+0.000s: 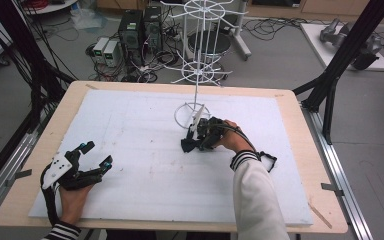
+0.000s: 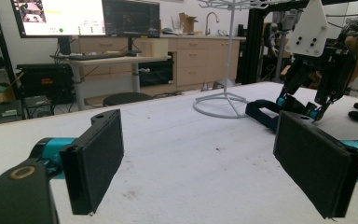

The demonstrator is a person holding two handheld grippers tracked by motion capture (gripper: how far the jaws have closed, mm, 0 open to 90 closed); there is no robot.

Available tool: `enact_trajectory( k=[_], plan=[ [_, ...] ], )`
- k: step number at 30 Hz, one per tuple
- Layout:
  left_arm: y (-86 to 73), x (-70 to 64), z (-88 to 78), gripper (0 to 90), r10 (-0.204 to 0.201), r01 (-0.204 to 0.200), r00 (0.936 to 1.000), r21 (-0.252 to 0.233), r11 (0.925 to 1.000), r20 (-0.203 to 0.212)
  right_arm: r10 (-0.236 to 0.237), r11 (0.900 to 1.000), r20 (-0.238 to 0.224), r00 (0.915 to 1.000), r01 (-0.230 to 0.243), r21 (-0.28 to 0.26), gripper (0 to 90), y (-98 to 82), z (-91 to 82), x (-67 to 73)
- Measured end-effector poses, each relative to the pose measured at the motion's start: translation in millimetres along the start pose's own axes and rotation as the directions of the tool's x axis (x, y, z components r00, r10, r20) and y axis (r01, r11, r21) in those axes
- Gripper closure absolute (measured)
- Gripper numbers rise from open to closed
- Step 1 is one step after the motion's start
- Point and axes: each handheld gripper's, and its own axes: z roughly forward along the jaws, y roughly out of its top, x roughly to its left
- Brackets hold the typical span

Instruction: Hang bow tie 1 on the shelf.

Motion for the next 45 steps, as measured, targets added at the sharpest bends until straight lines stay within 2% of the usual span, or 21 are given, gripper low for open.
enact_trajectory(
  k=[3,12,13,14,16,17,18,19,26,30,31,32,34,36,38,39,41,45],
  plan=[
    [0.0,0.0,0.0,16.4,-0.001,0.001,1.0000,0.000,1.0000,0.000,0.000,1.000,-0.019,0.9998,0.000,0.019,72.4,1.5,0.1,1.8],
    [-0.1,0.0,0.0,16.4,-0.002,0.002,1.0000,-0.001,1.0000,-0.001,-0.010,1.000,-0.025,0.9996,0.010,0.015,73.2,2.8,-1.1,3.3],
    [-0.1,0.0,0.0,16.4,-0.002,0.002,1.0000,-0.001,1.0000,-0.001,0.003,1.000,-0.025,0.9997,-0.002,0.020,73.2,3.0,-1.9,4.3],
    [-0.1,0.0,0.0,16.4,-0.002,0.002,1.0000,-0.001,1.0000,-0.001,-0.014,1.000,-0.026,0.9996,0.014,0.006,73.2,3.2,-2.0,3.4],
    [-0.1,0.0,0.0,16.4,-0.002,0.002,1.0000,-0.001,1.0000,-0.001,-0.008,1.000,-0.022,0.9997,0.009,0.002,73.2,3.7,-3.7,4.6],
    [-0.1,0.0,0.0,16.4,-0.002,0.002,1.0000,-0.001,1.0000,-0.001,-0.026,1.000,-0.019,0.9995,0.026,-0.015,73.2,3.9,-4.3,3.9],
    [-0.1,0.0,0.0,16.4,-0.001,0.001,1.0000,-0.001,1.0000,-0.001,0.002,1.000,-0.027,0.9996,-0.002,-0.006,73.2,3.9,-6.6,6.4],
    [-0.1,-0.1,0.0,16.4,-0.001,0.001,1.0000,-0.001,1.0000,-0.001,-0.018,1.000,-0.026,0.9995,0.018,-0.024,73.2,4.1,-7.4,5.7],
    [0.0,-0.2,0.0,16.4,0.000,0.000,1.0000,-0.001,1.0000,0.000,-0.022,0.996,-0.011,0.9997,0.021,-0.081,73.3,4.7,-22.3,9.3],
    [-0.1,-0.4,-0.1,16.4,0.001,-0.001,1.0000,0.000,1.0000,0.001,-0.032,0.989,0.009,0.9994,0.033,-0.146,73.3,3.2,-32.9,9.5],
    [-0.1,-0.4,-0.1,16.3,0.002,-0.002,1.0000,0.000,1.0000,0.001,0.002,0.989,0.007,1.0000,-0.001,-0.145,73.3,2.3,-36.8,12.1],
    [-0.1,-0.4,-0.1,16.3,0.002,-0.002,1.0000,0.000,1.0000,0.001,-0.013,0.986,0.014,0.9998,0.016,-0.168,73.3,2.1,-39.1,11.6],
    [-0.1,-0.5,-0.3,16.2,0.003,-0.003,1.0000,0.000,1.0000,0.000,0.001,0.980,0.014,0.9999,0.002,-0.198,73.3,0.6,-47.7,13.7],
    [0.0,-0.5,-0.4,16.2,0.004,-0.004,1.0000,0.002,1.0000,0.000,0.002,0.980,0.018,0.9998,0.001,-0.199,73.3,0.5,-50.2,14.3],
    [0.0,-0.6,-0.4,16.2,0.004,-0.004,1.0000,0.001,1.0000,0.001,0.013,0.972,0.020,0.9997,-0.008,-0.236,73.3,-1.1,-58.9,16.5],
    [0.0,-0.6,-0.3,16.2,0.004,-0.004,1.0000,0.001,1.0000,0.001,0.013,0.972,0.020,0.9997,-0.008,-0.236,73.3,-1.1,-58.9,16.5],
    [0.0,-0.6,-0.4,16.3,0.004,-0.004,1.0000,0.002,1.0000,0.001,0.014,0.965,0.030,0.9995,-0.005,-0.261,73.3,-2.4,-64.6,17.2],
    [0.0,-0.6,-0.4,16.2,0.006,-0.006,1.0000,0.002,1.0000,0.001,0.032,0.948,0.045,0.9985,-0.016,-0.317,73.2,-4.8,-75.9,19.3]
  ],
)
